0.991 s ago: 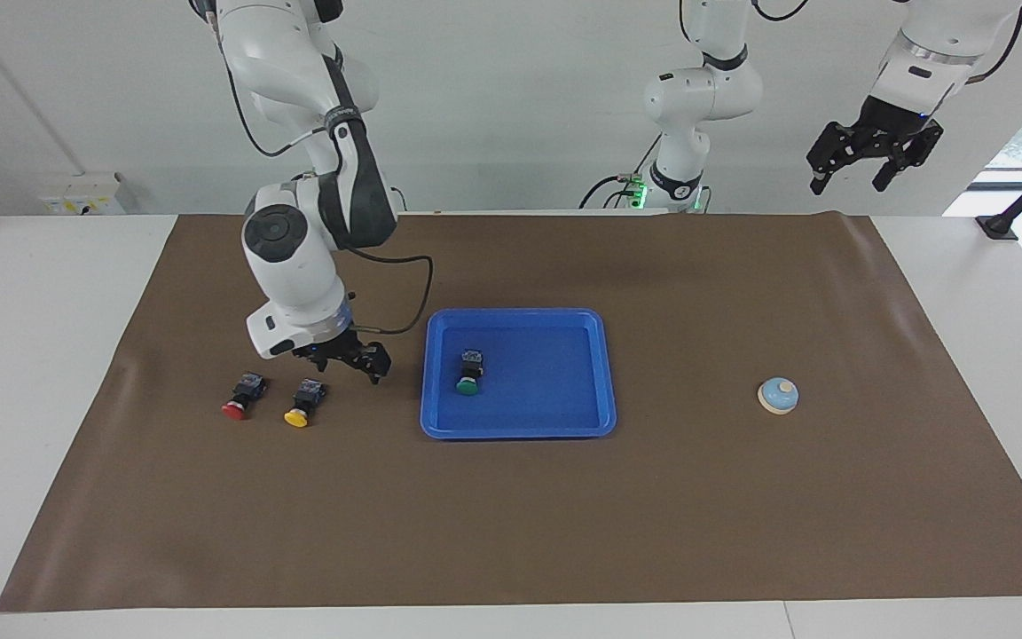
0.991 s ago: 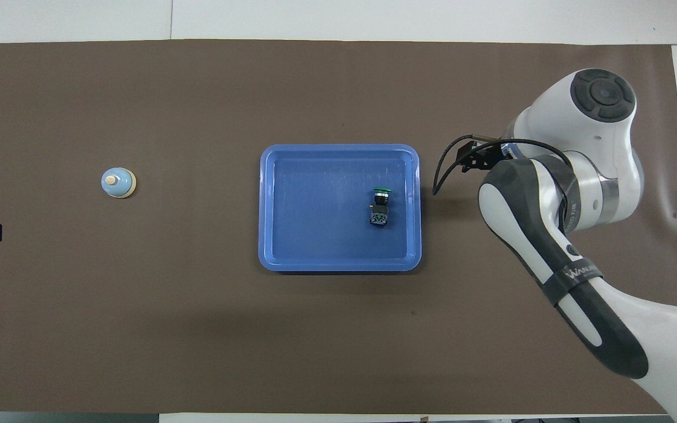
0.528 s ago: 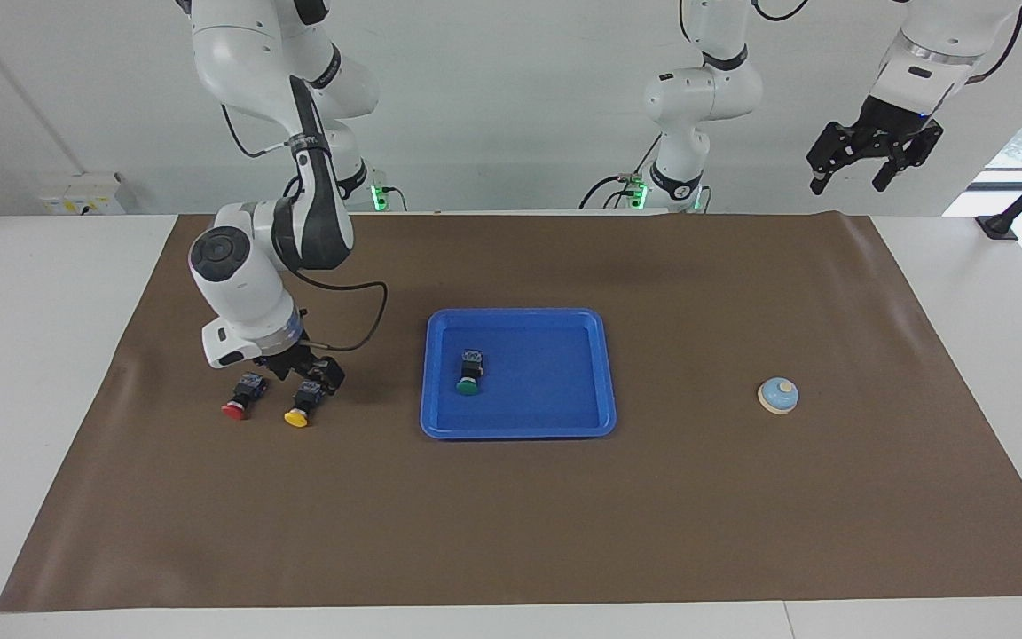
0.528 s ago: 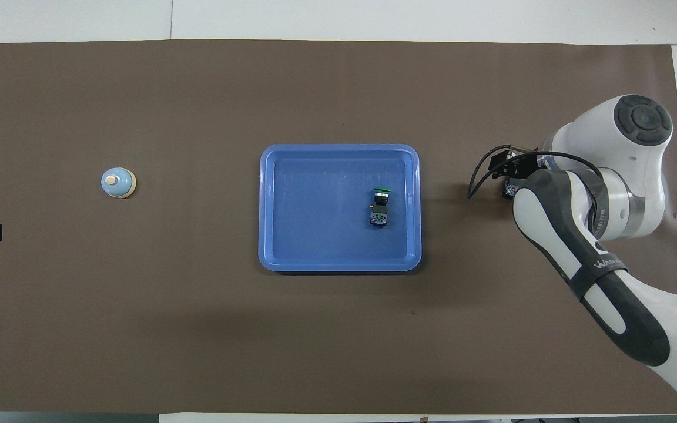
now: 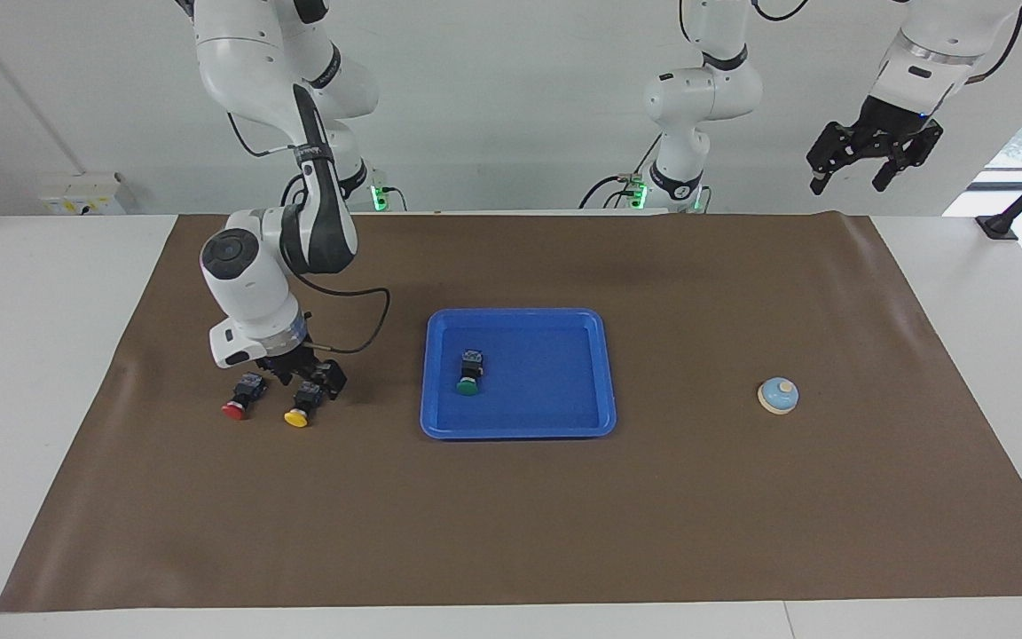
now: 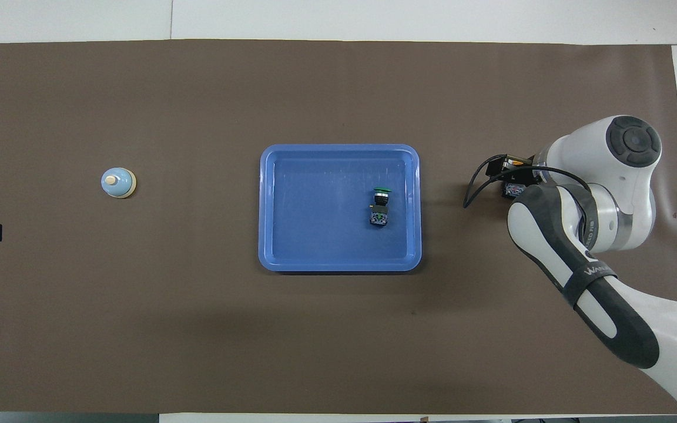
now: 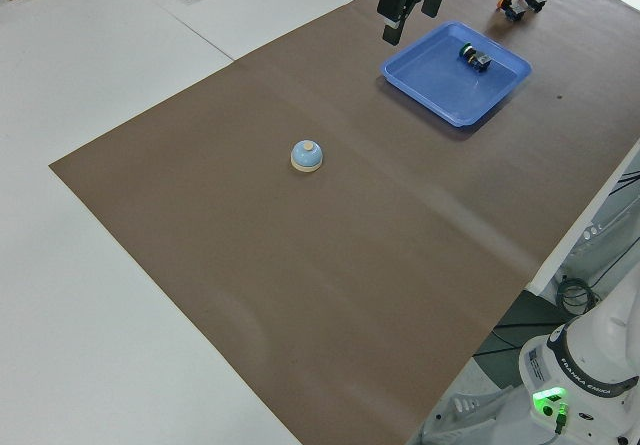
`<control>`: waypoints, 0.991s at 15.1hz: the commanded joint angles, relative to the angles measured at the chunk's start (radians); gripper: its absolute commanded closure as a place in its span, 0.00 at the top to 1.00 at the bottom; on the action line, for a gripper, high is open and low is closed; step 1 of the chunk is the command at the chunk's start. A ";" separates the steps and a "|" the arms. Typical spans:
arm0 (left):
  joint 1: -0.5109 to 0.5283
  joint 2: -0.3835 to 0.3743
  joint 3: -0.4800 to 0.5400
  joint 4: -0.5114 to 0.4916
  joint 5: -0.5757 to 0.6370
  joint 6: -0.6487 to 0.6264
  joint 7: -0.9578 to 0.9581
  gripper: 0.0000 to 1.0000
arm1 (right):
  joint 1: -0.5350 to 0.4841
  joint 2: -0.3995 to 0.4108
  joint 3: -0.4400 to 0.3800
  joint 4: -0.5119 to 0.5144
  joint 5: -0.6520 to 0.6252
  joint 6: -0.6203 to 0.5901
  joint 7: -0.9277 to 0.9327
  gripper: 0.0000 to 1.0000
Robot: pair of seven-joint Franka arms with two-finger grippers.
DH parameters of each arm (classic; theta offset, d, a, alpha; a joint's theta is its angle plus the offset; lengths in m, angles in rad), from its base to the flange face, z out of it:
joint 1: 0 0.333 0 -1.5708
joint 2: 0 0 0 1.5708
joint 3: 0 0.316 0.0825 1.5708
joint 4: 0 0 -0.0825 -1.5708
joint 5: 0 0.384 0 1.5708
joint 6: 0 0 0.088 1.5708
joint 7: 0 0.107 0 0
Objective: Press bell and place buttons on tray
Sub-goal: 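Move the right gripper back and grasp the yellow-capped button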
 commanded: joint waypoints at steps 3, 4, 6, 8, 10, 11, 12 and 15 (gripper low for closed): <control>-0.001 -0.010 0.003 0.001 -0.007 -0.013 0.005 1.00 | -0.017 0.010 0.011 -0.040 -0.027 0.081 0.007 0.98; -0.001 -0.010 0.003 0.001 -0.007 -0.014 0.005 1.00 | -0.017 0.013 0.011 -0.040 -0.035 0.083 0.007 0.97; -0.001 -0.010 0.003 0.001 -0.007 -0.013 0.005 1.00 | -0.018 0.019 0.011 -0.046 -0.040 0.095 0.010 0.95; -0.001 -0.010 0.003 0.001 -0.007 -0.014 0.005 1.00 | -0.018 0.019 0.011 -0.050 -0.041 0.107 0.008 0.90; -0.001 -0.010 0.003 0.001 -0.007 -0.013 0.005 1.00 | -0.021 0.020 0.011 -0.050 -0.043 0.112 0.007 0.89; -0.001 -0.010 0.003 0.001 -0.007 -0.014 0.005 1.00 | -0.029 0.022 0.011 -0.050 -0.044 0.114 0.008 0.89; -0.001 -0.010 0.001 0.001 -0.007 -0.013 0.005 1.00 | -0.029 0.022 0.011 -0.050 -0.044 0.117 0.010 0.89; -0.001 -0.010 0.003 0.001 -0.007 -0.013 0.005 1.00 | -0.032 0.031 0.010 -0.050 -0.044 0.135 0.007 0.89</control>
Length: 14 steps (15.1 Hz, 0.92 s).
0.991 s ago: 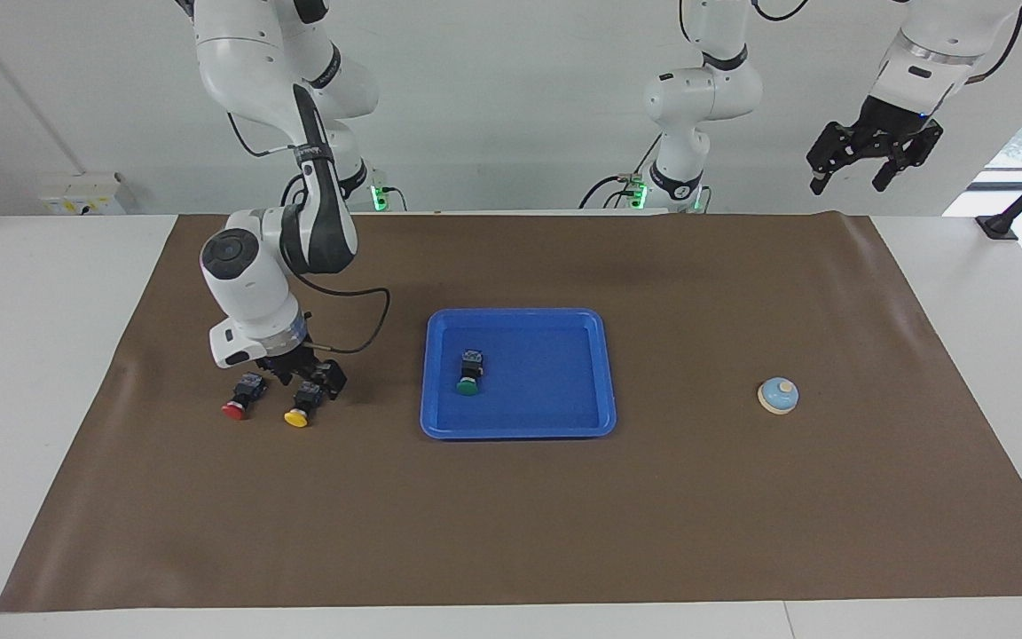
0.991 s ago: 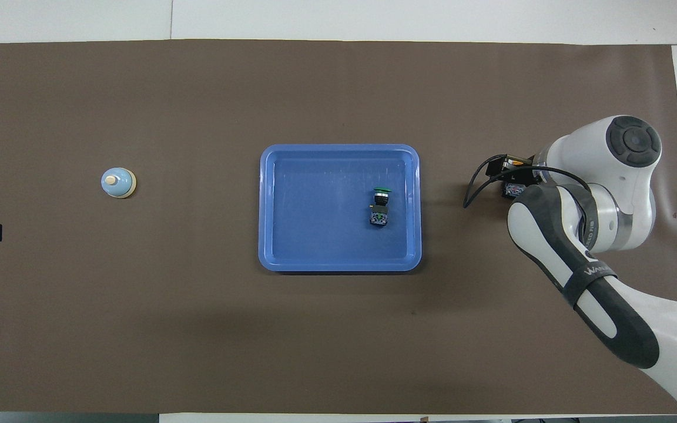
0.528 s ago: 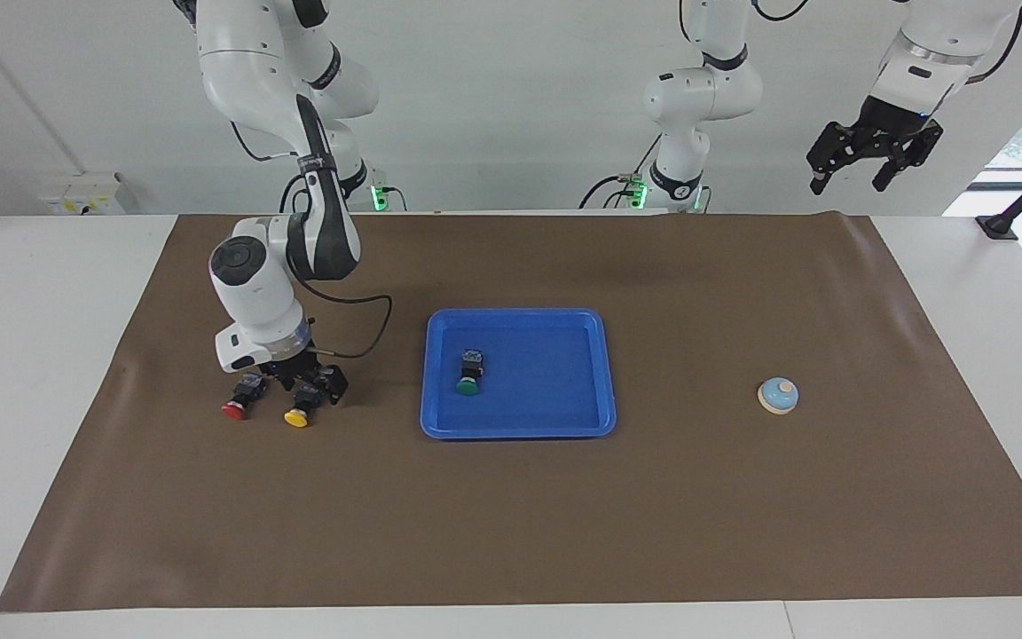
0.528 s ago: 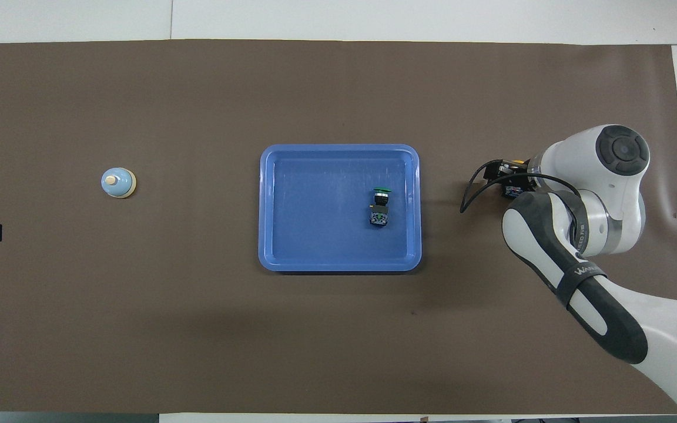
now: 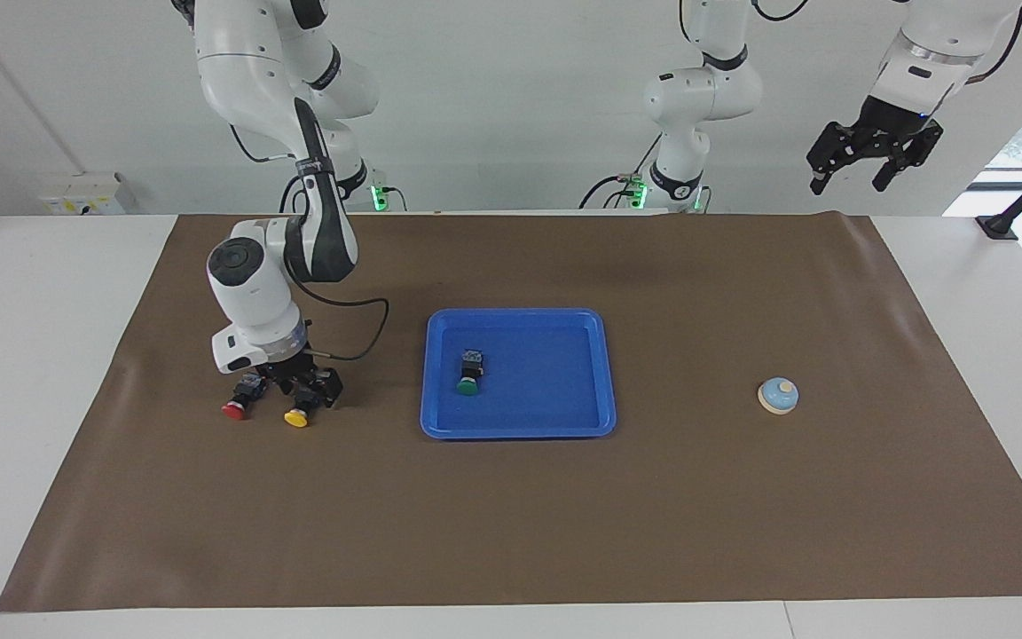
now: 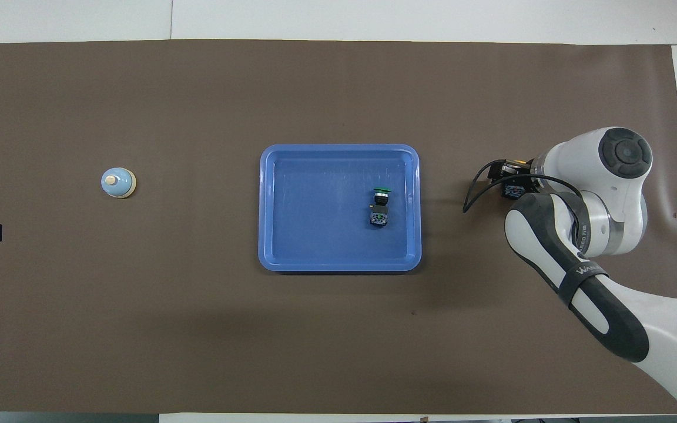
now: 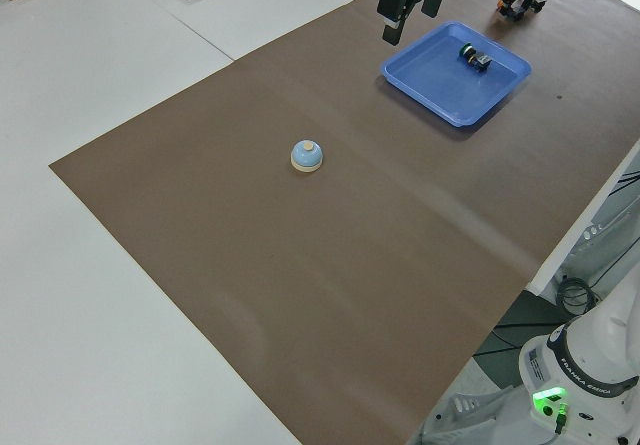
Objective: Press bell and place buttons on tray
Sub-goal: 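Move the right gripper back and grasp the yellow-capped button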
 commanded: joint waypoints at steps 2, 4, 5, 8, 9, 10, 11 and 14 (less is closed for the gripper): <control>-0.001 -0.010 0.003 0.001 -0.007 -0.014 0.005 1.00 | -0.019 0.008 0.012 -0.014 -0.014 0.045 0.009 0.89; -0.001 -0.010 0.003 0.001 -0.007 -0.013 0.005 1.00 | -0.021 0.008 0.012 -0.014 -0.014 0.043 0.014 0.84; -0.001 -0.010 0.003 0.001 -0.007 -0.014 0.005 1.00 | -0.021 0.010 0.012 -0.016 -0.014 0.043 0.014 0.74; -0.001 -0.010 0.003 0.001 -0.007 -0.014 0.005 1.00 | -0.019 0.008 0.012 -0.016 -0.014 0.037 0.016 0.28; -0.001 -0.010 0.003 0.001 -0.007 -0.014 0.005 1.00 | -0.019 0.008 0.012 -0.016 -0.014 0.037 0.014 0.14; -0.001 -0.010 0.003 0.001 -0.007 -0.014 0.005 1.00 | -0.019 0.008 0.012 -0.014 -0.014 0.037 0.013 0.00; -0.001 -0.010 0.003 0.001 -0.007 -0.014 0.005 1.00 | -0.019 0.008 0.012 -0.013 -0.014 0.032 0.013 0.00; -0.001 -0.010 0.003 0.001 -0.007 -0.014 0.005 1.00 | -0.015 0.007 0.012 -0.002 -0.014 0.012 0.006 0.00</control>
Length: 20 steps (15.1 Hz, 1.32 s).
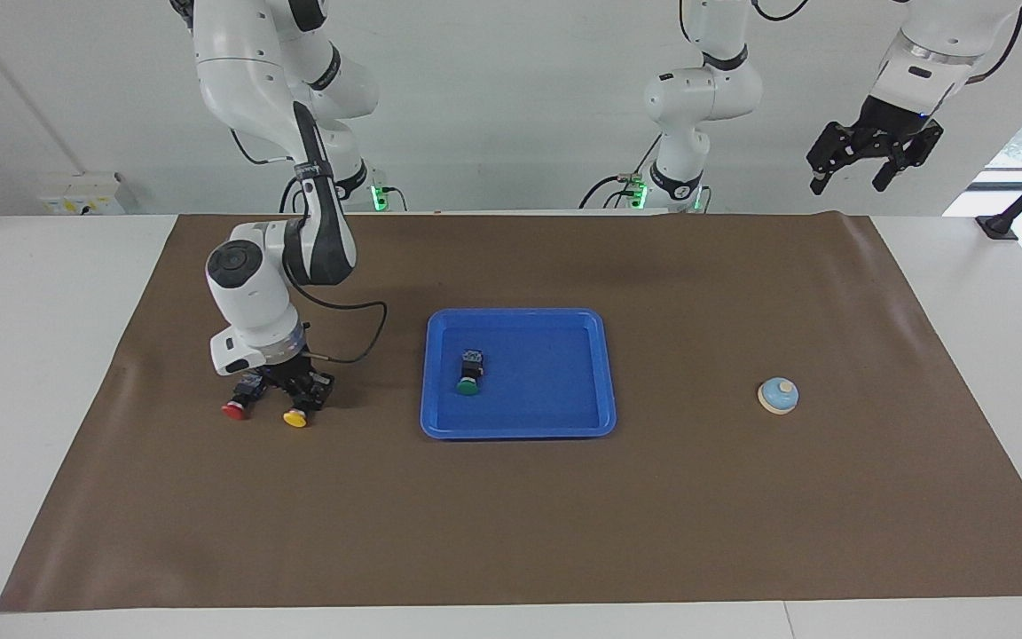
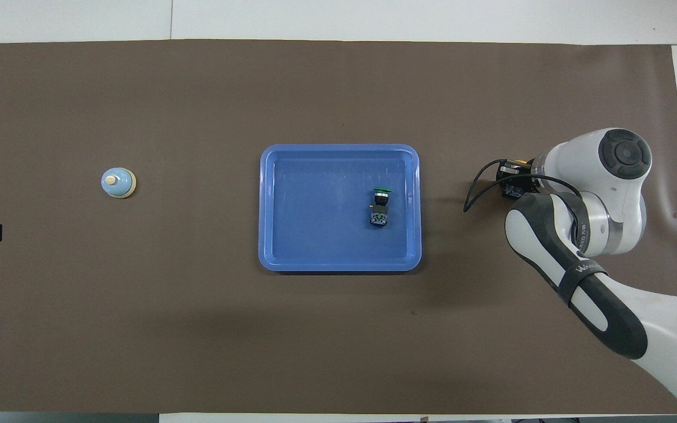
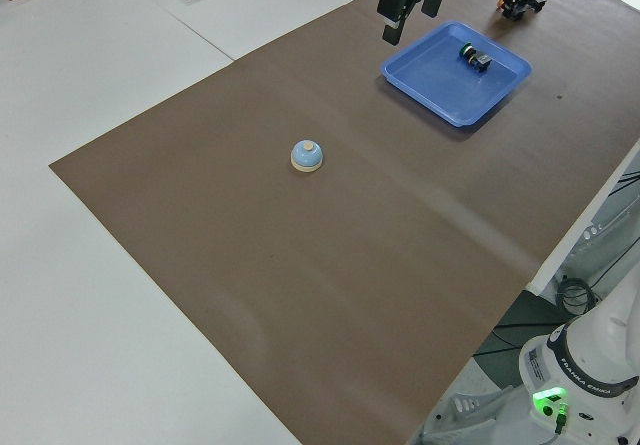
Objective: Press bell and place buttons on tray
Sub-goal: 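Move the right gripper back and grasp the yellow-capped button, then carry the yellow button into the tray and release it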
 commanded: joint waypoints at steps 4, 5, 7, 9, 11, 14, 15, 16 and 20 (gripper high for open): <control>-0.001 -0.010 0.003 0.001 -0.007 -0.014 0.005 1.00 | 0.013 -0.030 0.031 0.130 -0.009 -0.216 0.022 0.00; -0.001 -0.010 0.003 0.001 -0.007 -0.014 0.005 1.00 | 0.055 -0.033 0.040 0.168 0.002 -0.268 0.037 0.00; -0.001 -0.010 0.001 0.001 -0.007 -0.014 0.005 1.00 | 0.138 -0.030 0.040 0.268 0.006 -0.371 0.120 0.00; -0.001 -0.010 0.003 0.001 -0.007 -0.013 0.005 1.00 | 0.216 -0.021 0.040 0.327 0.018 -0.413 0.171 0.00; -0.001 -0.010 0.003 0.001 -0.007 -0.014 0.005 1.00 | 0.287 -0.021 0.040 0.344 0.080 -0.414 0.219 0.00; -0.001 -0.010 0.001 0.001 -0.007 -0.013 0.005 1.00 | 0.402 0.011 0.040 0.363 0.092 -0.402 0.304 0.00; -0.001 -0.010 0.001 0.001 -0.007 -0.014 0.005 1.00 | 0.425 0.037 0.040 0.383 0.089 -0.401 0.339 0.00; -0.001 -0.011 0.001 0.001 -0.007 -0.014 0.005 1.00 | 0.454 0.071 0.040 0.402 0.083 -0.396 0.358 0.00; -0.001 -0.010 0.003 0.001 -0.007 -0.013 0.005 1.00 | 0.514 0.142 0.037 0.417 0.078 -0.349 0.382 0.00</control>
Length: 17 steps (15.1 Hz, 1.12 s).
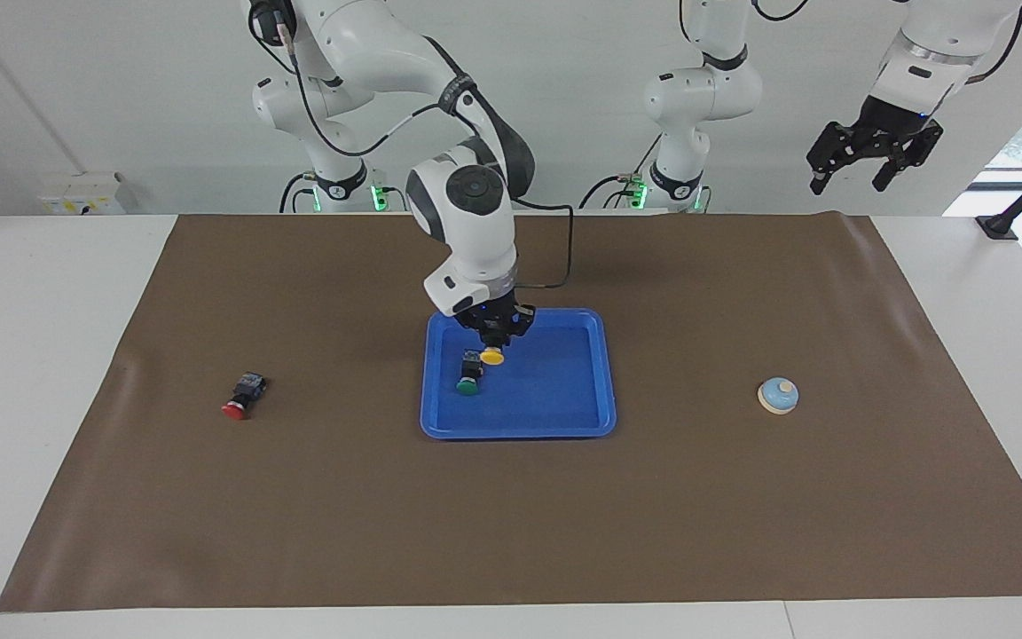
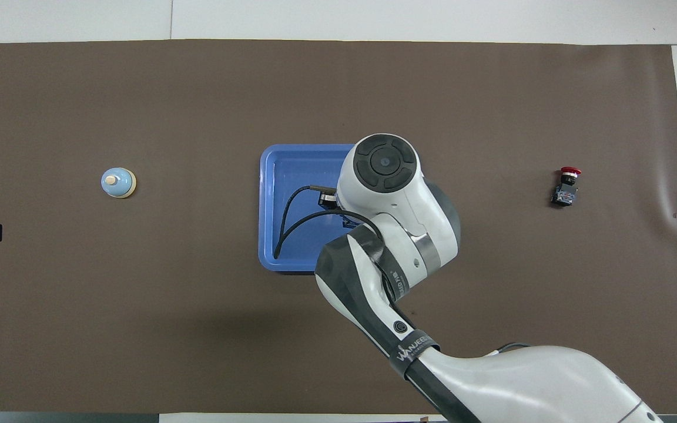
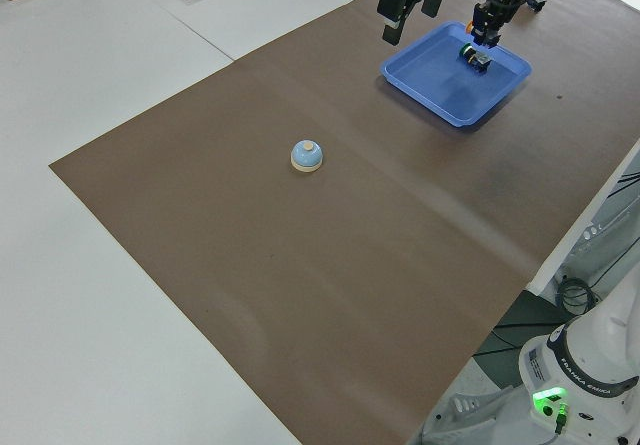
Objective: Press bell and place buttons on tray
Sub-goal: 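Carry the yellow button into the tray and release it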
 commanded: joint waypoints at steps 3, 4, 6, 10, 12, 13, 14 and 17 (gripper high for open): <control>-0.001 -0.010 0.001 0.001 -0.007 -0.014 0.005 1.00 | 0.010 0.077 -0.006 0.035 -0.013 0.078 0.020 0.00; -0.001 -0.010 0.001 0.001 -0.007 -0.014 0.005 1.00 | 0.009 0.079 -0.006 0.032 -0.013 0.075 0.020 0.00; -0.001 -0.010 0.003 0.001 -0.007 -0.014 0.005 1.00 | 0.015 0.074 -0.007 -0.010 -0.013 0.105 0.020 0.00; -0.001 -0.010 0.003 0.001 -0.007 -0.014 0.005 1.00 | 0.015 0.064 -0.007 -0.068 -0.013 0.164 0.020 0.00; -0.001 -0.010 0.001 0.001 -0.007 -0.014 0.005 1.00 | 0.015 0.062 -0.007 -0.079 -0.013 0.167 0.020 0.03; -0.001 -0.010 0.001 0.001 -0.007 -0.014 0.005 1.00 | 0.016 0.060 -0.007 -0.080 -0.013 0.172 0.023 0.18; -0.001 -0.010 0.003 0.001 -0.007 -0.014 0.005 1.00 | 0.019 0.059 -0.007 -0.083 -0.013 0.172 0.029 0.32; -0.001 -0.010 0.003 0.001 -0.007 -0.014 0.005 1.00 | 0.019 0.057 -0.007 -0.084 -0.011 0.167 0.045 0.81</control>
